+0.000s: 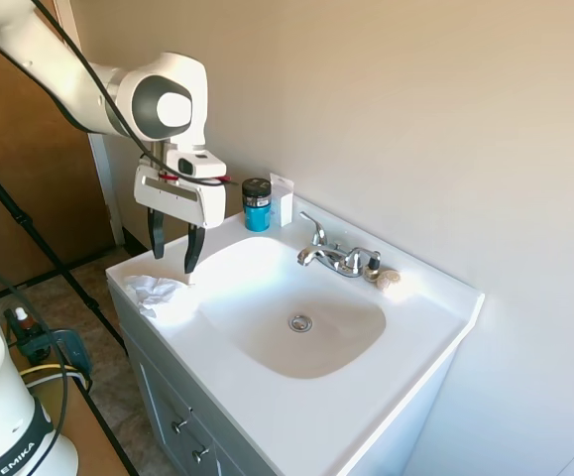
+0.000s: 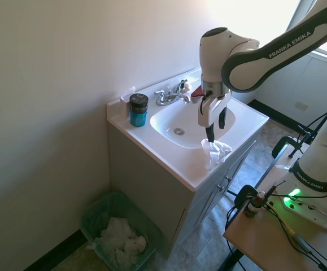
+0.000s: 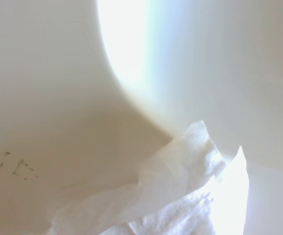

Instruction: Throw the tissue in the trash bin

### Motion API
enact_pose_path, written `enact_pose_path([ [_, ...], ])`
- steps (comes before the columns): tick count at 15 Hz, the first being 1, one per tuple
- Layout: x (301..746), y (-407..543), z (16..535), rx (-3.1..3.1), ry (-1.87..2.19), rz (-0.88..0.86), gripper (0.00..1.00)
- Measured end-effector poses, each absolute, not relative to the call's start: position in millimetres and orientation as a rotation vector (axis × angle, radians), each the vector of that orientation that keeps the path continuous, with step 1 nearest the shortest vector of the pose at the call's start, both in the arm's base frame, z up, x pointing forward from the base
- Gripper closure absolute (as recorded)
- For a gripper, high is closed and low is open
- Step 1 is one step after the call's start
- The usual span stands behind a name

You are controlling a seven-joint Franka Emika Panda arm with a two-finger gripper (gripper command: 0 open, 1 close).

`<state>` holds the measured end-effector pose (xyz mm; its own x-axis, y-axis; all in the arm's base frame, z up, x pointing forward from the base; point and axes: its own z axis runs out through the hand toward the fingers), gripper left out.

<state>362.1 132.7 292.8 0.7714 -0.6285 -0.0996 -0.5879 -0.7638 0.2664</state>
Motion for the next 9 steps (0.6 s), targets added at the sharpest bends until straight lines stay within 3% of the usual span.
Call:
enact_pose_path([
  [6,354,126,252,2.743,-0.965,-0.315,0.00],
  [7,354,127,246,2.746,-0.964,-0.321,1.00],
  [9,354,129,235,2.752,-0.960,-0.332,1.00],
])
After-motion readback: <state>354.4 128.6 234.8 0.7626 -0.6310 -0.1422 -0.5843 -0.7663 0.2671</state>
